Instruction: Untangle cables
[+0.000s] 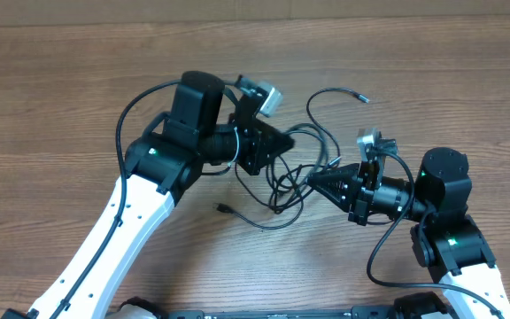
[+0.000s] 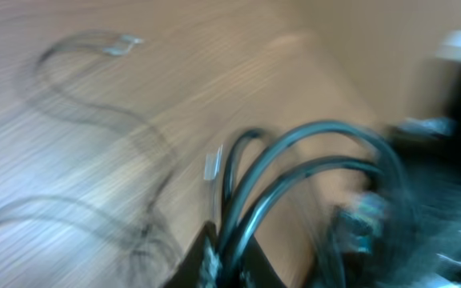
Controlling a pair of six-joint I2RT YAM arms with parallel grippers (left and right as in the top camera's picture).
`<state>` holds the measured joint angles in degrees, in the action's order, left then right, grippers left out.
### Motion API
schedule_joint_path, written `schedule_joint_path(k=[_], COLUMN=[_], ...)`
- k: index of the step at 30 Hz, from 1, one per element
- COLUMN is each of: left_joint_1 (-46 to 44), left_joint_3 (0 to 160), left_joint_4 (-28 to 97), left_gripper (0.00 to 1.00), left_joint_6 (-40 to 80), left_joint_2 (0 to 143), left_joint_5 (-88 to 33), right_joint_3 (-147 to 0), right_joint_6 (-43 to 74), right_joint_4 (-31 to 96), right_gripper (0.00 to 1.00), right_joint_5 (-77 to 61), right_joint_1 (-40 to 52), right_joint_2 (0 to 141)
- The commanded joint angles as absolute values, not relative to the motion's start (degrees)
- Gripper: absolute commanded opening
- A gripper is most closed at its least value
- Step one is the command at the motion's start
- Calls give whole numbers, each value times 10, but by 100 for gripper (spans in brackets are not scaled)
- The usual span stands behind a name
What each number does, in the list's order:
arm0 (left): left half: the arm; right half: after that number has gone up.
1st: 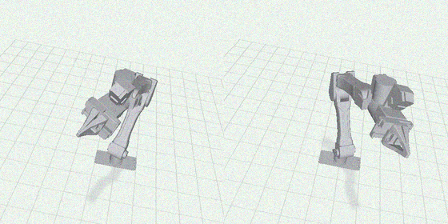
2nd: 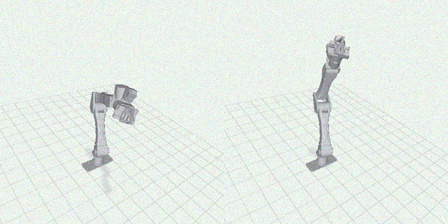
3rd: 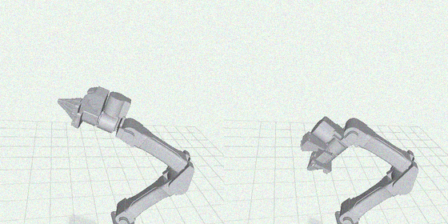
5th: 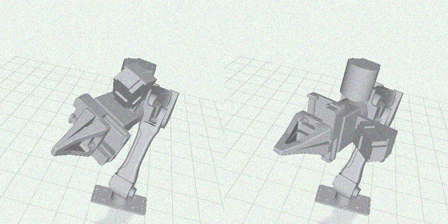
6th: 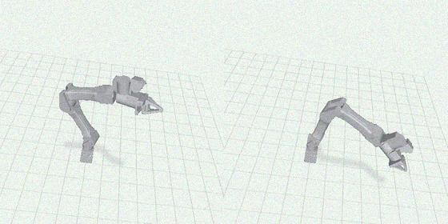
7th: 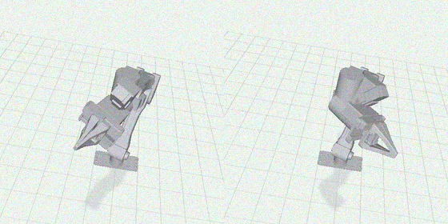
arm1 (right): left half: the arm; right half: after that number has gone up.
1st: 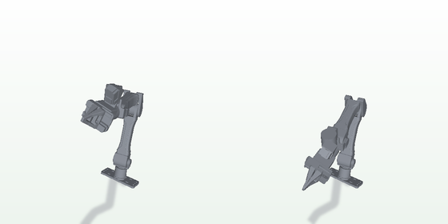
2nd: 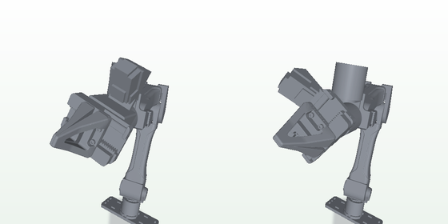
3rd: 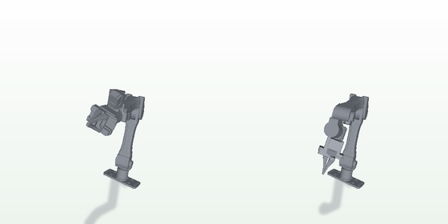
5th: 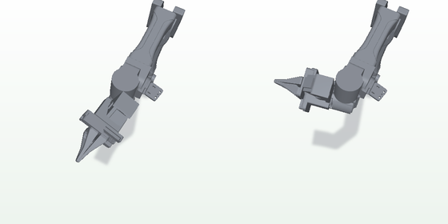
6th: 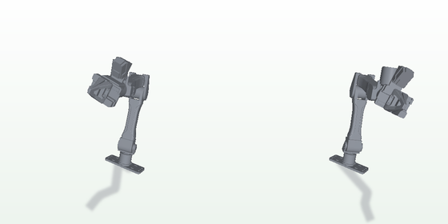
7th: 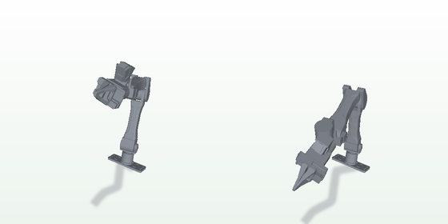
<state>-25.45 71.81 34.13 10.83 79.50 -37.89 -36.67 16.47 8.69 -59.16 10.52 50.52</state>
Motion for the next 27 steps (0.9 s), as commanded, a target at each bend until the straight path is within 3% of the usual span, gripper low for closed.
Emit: schedule_joint_path(k=[1,3,5,9,10,11,12,13,17,24,27], left_joint_1=[-254,-254,-254,-254,-254,-254,-254,-254,-235,-175,-140], left_joint_3=[725,725,725,725,725,725,725,725,725,725,725], left_joint_4=[418,487,518,528,530,535,540,548,568,566,568], left_gripper=[4,16,27,78,91,99,100,100,100,100,100], left_joint_6=[217,260,262,262,262,262,262,263,370,282,281], left_joint_2=[788,788,788,788,788,788,788,788,788,779,774], left_joint_5=[-16,138,191,176,171,160,153,151,141,87,59], right_joint_3=[-375,-375,-375,-375,-375,-375,-375,-375,-375,-375,-375], right_joint_6=[180,189,195,197,197,197,194,183,136,96,88], right_joint_4=[84,87,103,129,136,164,173,196,240,214,191], right_gripper=[4,4,4,4,11,31,37,50,65,81,82], right_joint_5=[-605,-592,-559,-521,-514,-489,-483,-476,-473,-369,-332], right_joint_1=[105,105,105,105,105,105,105,105,128,319,382], right_joint_2=[500,500,500,500,500,500,500,502,535,704,754])
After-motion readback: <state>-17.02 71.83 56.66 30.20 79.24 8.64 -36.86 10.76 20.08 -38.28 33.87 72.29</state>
